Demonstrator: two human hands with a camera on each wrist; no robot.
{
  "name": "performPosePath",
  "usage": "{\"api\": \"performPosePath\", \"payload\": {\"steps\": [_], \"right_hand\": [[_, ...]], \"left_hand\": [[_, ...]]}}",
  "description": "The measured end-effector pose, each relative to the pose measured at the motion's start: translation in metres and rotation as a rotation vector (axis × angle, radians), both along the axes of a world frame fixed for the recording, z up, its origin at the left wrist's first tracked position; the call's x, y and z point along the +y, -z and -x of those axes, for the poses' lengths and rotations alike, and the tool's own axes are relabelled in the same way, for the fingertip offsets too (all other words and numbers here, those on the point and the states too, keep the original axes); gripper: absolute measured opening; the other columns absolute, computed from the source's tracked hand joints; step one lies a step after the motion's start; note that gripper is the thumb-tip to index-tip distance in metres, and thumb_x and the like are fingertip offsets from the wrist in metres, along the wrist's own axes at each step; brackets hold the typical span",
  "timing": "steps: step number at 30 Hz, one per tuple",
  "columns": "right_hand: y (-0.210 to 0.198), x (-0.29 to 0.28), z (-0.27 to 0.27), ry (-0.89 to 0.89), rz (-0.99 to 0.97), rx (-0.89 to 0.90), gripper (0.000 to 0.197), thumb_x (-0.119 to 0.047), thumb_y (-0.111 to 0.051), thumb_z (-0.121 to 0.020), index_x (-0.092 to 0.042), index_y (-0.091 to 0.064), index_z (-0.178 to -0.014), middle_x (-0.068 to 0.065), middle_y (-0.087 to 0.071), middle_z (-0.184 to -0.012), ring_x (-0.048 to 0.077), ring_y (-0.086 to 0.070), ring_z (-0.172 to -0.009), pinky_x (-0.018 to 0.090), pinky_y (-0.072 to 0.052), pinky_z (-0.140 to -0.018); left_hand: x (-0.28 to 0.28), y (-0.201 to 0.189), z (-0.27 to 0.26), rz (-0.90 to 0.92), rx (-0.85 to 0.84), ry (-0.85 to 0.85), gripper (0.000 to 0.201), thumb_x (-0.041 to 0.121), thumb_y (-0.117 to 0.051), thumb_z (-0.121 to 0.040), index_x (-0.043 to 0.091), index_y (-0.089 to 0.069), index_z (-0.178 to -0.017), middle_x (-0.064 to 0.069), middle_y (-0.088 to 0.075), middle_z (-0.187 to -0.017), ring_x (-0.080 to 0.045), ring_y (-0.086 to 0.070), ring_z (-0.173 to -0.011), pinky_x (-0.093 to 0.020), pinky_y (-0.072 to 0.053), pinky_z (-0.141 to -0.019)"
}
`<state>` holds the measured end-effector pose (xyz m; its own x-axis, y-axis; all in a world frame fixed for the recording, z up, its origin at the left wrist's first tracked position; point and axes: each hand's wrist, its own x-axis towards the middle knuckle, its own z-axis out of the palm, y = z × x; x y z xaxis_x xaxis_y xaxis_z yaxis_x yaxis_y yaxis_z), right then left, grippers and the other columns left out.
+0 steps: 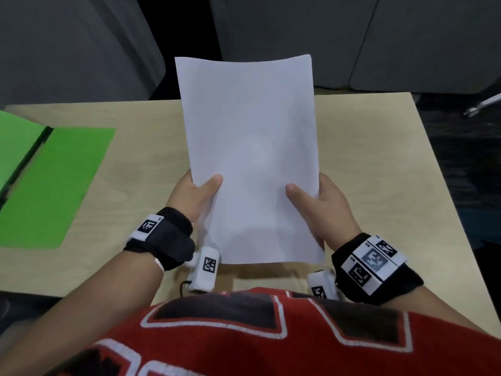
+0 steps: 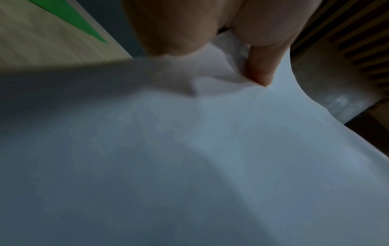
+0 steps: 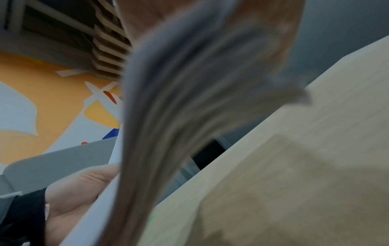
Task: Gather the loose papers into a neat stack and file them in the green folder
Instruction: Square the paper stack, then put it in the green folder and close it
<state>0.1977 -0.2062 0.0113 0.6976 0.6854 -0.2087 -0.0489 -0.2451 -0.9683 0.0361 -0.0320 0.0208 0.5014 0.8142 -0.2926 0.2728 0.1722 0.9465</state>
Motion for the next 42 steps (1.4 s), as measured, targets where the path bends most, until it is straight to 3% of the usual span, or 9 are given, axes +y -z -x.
{"api": "performPosePath", "payload": {"steps": [4, 11, 16, 18, 23, 26, 33, 37, 42], "right_hand": [[0.003, 0.006, 0.0, -0.028, -0.016, 0.052, 0.024, -0.02, -0.062, -0.091, -0.026, -0.063, -0.114, -0.006, -0.072, -0.108, 0.012, -0.07, -0.095, 0.037, -0.057, -0.084], [0.005, 0.03, 0.011, 0.017, -0.051, 0.002, 0.021, -0.024, -0.05, -0.097, -0.032, -0.067, -0.106, -0.009, -0.074, -0.096, 0.014, -0.07, -0.09, 0.035, -0.055, -0.079], [0.003, 0.059, 0.028, 0.029, -0.052, 0.003, 0.021, -0.025, -0.049, -0.099, -0.029, -0.069, -0.103, -0.009, -0.073, -0.091, 0.014, -0.069, -0.086, 0.033, -0.055, -0.074], [0.001, 0.076, 0.041, 0.032, -0.061, -0.004, 0.021, -0.023, -0.049, -0.099, -0.029, -0.068, -0.101, -0.008, -0.073, -0.09, 0.015, -0.068, -0.084, 0.035, -0.054, -0.077], [0.0, 0.126, 0.082, 0.051, -0.071, -0.022, 0.022, -0.02, -0.048, -0.099, -0.03, -0.068, -0.095, -0.008, -0.072, -0.086, 0.011, -0.064, -0.08, 0.037, -0.054, -0.077], [0.003, 0.156, 0.106, 0.046, -0.056, -0.011, 0.02, -0.023, -0.048, -0.098, -0.024, -0.068, -0.093, 0.008, -0.071, -0.09, 0.016, -0.062, -0.081, 0.046, -0.054, -0.08], [0.017, 0.215, 0.154, 0.081, -0.014, 0.018, 0.027, -0.021, -0.049, -0.098, -0.035, -0.069, -0.086, -0.005, -0.072, -0.088, 0.017, -0.066, -0.084, 0.046, -0.055, -0.084], [0.021, 0.235, 0.168, 0.087, 0.015, 0.006, 0.025, -0.021, -0.048, -0.098, -0.03, -0.069, -0.088, -0.007, -0.072, -0.087, 0.015, -0.065, -0.081, 0.042, -0.055, -0.081], [0.022, 0.251, 0.177, 0.118, 0.025, 0.028, 0.022, -0.019, -0.047, -0.098, -0.023, -0.068, -0.095, -0.004, -0.07, -0.085, 0.011, -0.063, -0.075, 0.027, -0.054, -0.067]], "left_hand": [[0.005, 0.0, 0.007, -0.026, -0.007, -0.006, 0.045, 0.04, -0.073, -0.061, 0.032, -0.061, -0.104, 0.004, -0.069, -0.114, -0.018, -0.065, -0.108, -0.043, -0.047, -0.1], [0.032, 0.008, 0.023, -0.052, 0.062, 0.031, 0.026, 0.021, -0.066, -0.081, 0.029, -0.056, -0.104, -0.002, -0.068, -0.114, -0.026, -0.065, -0.106, -0.047, -0.051, -0.094], [0.073, 0.015, 0.051, -0.068, 0.138, 0.033, 0.01, 0.015, -0.055, -0.093, 0.022, -0.06, -0.089, 0.004, -0.069, -0.075, -0.012, -0.065, -0.065, -0.036, -0.051, -0.073], [0.096, 0.018, 0.064, -0.064, 0.184, 0.023, 0.012, 0.014, -0.053, -0.093, 0.021, -0.061, -0.087, -0.001, -0.065, -0.074, -0.016, -0.06, -0.061, -0.035, -0.05, -0.068], [0.168, 0.032, 0.116, -0.206, 0.387, 0.003, 0.017, 0.012, -0.053, -0.09, 0.026, -0.059, -0.084, -0.002, -0.067, -0.083, -0.024, -0.064, -0.08, -0.03, -0.044, -0.073], [0.217, 0.047, 0.159, -0.327, 0.657, 0.023, 0.019, 0.021, -0.057, -0.088, 0.017, -0.063, -0.106, -0.008, -0.066, -0.111, -0.029, -0.061, -0.106, -0.031, -0.043, -0.087], [0.294, 0.075, 0.249, -0.336, 1.159, 0.095, 0.058, 0.04, -0.048, -0.092, 0.019, -0.032, -0.143, -0.023, -0.025, -0.152, -0.045, -0.03, -0.137, -0.056, -0.029, -0.111], [0.303, 0.084, 0.263, -0.252, 1.257, 0.117, 0.063, 0.044, -0.041, -0.094, 0.026, -0.014, -0.149, -0.017, -0.007, -0.159, -0.049, -0.01, -0.142, -0.063, -0.019, -0.113], [0.284, 0.074, 0.239, -0.297, 1.145, 0.343, 0.056, 0.044, -0.023, -0.099, 0.024, -0.014, -0.15, -0.017, -0.008, -0.16, -0.042, -0.016, -0.144, -0.053, -0.012, -0.118]]}}
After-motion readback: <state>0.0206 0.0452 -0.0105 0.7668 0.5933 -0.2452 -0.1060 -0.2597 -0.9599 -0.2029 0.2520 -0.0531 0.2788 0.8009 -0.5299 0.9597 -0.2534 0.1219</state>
